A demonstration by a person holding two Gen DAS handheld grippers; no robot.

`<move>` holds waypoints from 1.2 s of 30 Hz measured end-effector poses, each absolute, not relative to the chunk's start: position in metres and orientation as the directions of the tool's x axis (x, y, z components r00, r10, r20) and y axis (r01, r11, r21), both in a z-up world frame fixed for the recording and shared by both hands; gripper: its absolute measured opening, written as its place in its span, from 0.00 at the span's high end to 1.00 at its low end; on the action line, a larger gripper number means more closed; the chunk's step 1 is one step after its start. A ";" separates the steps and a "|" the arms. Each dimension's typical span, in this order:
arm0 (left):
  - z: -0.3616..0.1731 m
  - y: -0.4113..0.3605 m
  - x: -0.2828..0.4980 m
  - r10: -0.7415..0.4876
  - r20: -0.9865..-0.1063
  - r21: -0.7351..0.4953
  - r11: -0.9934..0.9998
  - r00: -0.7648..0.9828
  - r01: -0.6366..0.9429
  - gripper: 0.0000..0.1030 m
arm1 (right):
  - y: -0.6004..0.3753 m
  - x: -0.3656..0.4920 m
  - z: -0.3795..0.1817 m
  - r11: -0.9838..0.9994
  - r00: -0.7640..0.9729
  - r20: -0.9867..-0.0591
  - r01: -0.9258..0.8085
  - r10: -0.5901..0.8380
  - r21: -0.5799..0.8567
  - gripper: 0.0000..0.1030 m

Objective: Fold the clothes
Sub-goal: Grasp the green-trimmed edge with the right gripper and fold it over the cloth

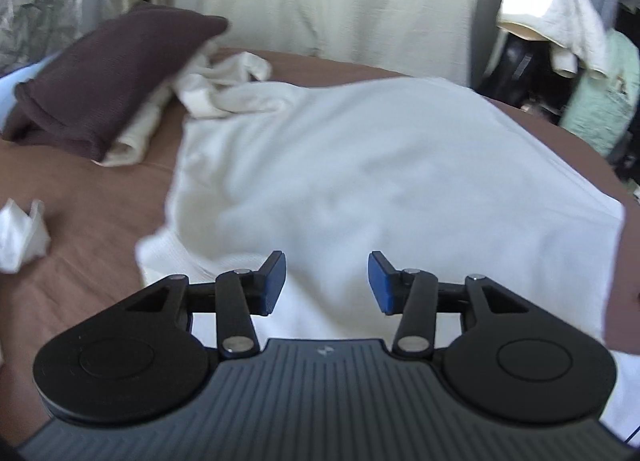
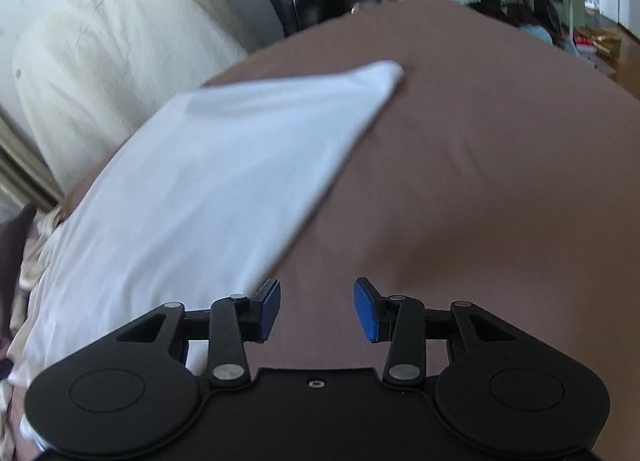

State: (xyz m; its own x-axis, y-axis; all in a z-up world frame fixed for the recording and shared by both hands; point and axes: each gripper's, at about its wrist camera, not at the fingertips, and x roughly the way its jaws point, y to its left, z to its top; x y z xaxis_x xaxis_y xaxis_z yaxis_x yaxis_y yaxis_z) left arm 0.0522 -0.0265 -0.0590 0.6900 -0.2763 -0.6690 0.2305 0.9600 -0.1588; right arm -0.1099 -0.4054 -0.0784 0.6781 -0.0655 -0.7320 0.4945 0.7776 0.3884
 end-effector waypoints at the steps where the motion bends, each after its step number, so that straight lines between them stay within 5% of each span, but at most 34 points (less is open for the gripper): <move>1: -0.060 -0.034 0.047 -0.301 -0.671 -0.165 0.952 0.678 0.259 0.56 | -0.398 -0.120 -0.079 0.778 0.672 -0.739 0.490 -0.049 0.394 0.55; 12: -0.086 -0.110 -0.001 -0.524 -0.728 -0.232 0.795 0.442 0.560 0.54 | -0.349 -0.247 -0.086 0.786 0.549 -0.836 0.511 0.013 0.348 0.50; 17: -0.091 -0.103 0.008 -0.480 -0.736 -0.180 0.819 0.478 0.544 0.50 | -0.344 -0.290 -0.138 0.421 0.592 -0.775 0.659 0.221 0.623 0.49; 21: -0.089 -0.086 0.021 -0.465 -0.735 -0.218 0.851 0.494 0.478 0.50 | -0.360 -0.287 -0.149 0.321 0.714 -0.678 0.609 0.176 0.725 0.49; 25: -0.086 -0.076 0.032 -0.443 -0.731 -0.224 0.874 0.519 0.431 0.50 | -0.361 -0.275 -0.135 0.415 0.729 -0.684 0.628 -0.020 0.658 0.49; 27: -0.086 -0.073 0.036 -0.447 -0.726 -0.235 0.876 0.523 0.422 0.50 | -0.359 -0.267 -0.130 0.471 0.731 -0.672 0.637 -0.117 0.610 0.55; 29: -0.087 -0.073 0.039 -0.448 -0.726 -0.241 0.876 0.522 0.417 0.50 | -0.353 -0.253 -0.122 0.604 0.714 -0.671 0.628 -0.197 0.491 0.94; 36: -0.061 -0.065 0.045 -0.497 -0.646 -0.208 0.845 0.580 0.493 0.50 | -0.309 -0.240 -0.025 0.841 0.826 -0.474 0.467 -0.304 0.274 0.94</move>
